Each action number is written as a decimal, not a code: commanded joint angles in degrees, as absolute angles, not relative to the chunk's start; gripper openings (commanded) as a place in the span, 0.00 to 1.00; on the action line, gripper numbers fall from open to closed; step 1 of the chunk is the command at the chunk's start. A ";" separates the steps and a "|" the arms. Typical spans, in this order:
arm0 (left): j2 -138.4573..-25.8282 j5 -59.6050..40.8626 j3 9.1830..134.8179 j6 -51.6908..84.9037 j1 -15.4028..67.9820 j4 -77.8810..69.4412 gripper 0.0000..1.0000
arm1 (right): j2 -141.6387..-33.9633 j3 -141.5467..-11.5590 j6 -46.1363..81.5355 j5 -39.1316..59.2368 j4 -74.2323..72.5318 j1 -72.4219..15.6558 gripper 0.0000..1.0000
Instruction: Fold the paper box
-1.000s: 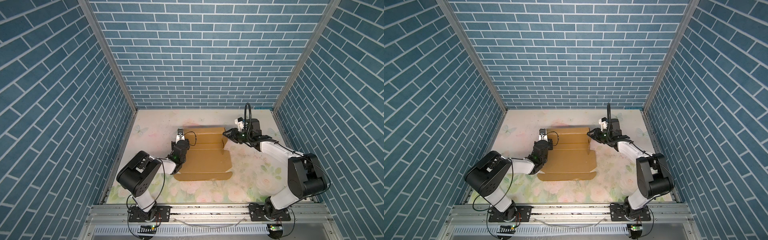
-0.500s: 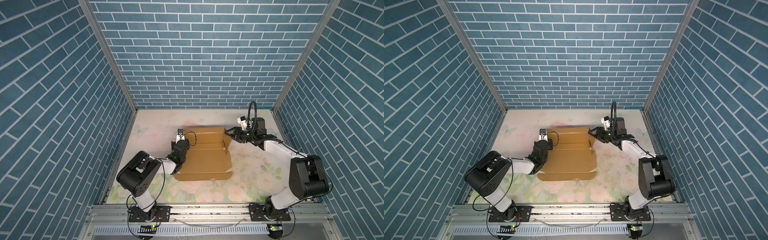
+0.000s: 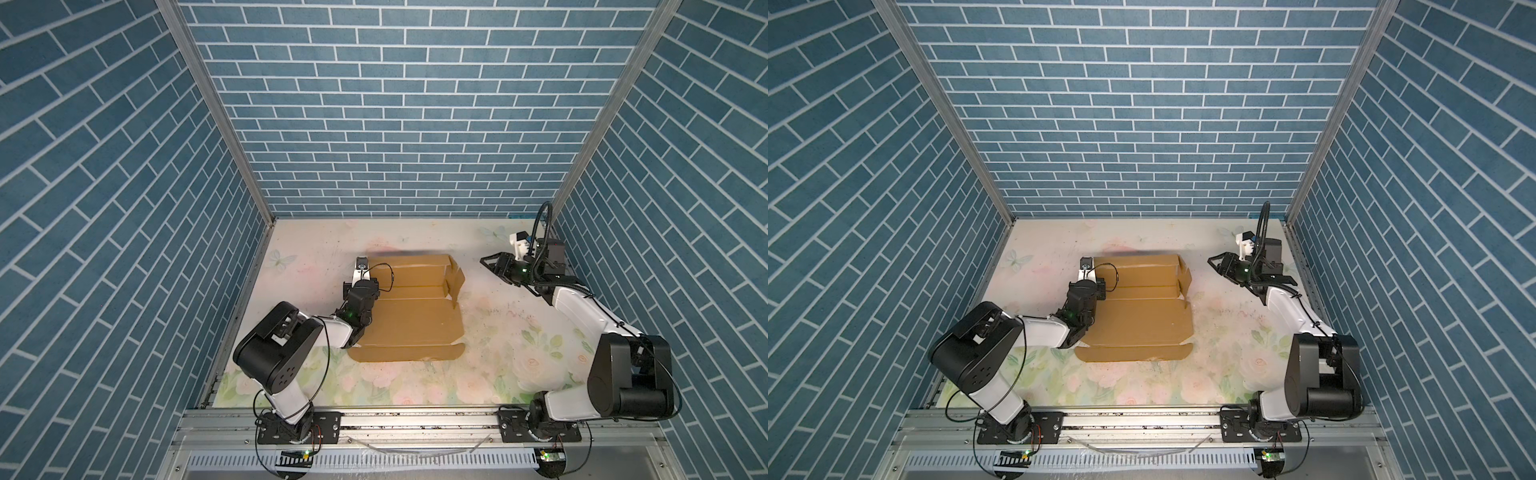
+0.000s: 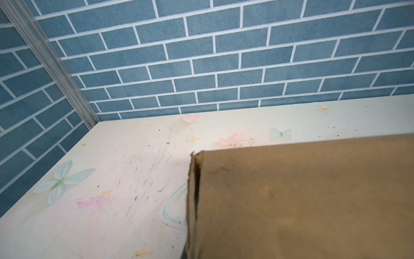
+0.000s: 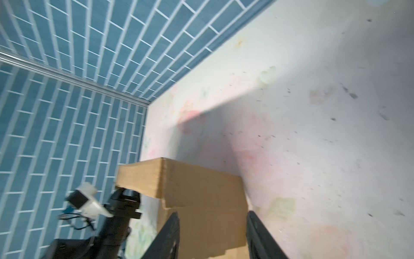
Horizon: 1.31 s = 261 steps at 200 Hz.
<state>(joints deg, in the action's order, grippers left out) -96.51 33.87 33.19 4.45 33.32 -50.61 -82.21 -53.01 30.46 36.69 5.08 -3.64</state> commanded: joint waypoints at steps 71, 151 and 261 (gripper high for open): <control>-98.87 31.60 33.20 2.20 33.99 -42.45 0.00 | -82.66 -45.79 6.12 24.12 1.73 -15.02 0.54; -99.22 30.94 33.54 1.78 33.93 -42.46 0.00 | -86.49 -49.94 1.72 29.59 0.98 -19.15 0.51; -100.46 29.29 34.17 1.76 33.93 -42.46 0.00 | -91.09 -51.99 -0.24 25.26 -7.85 -20.65 0.55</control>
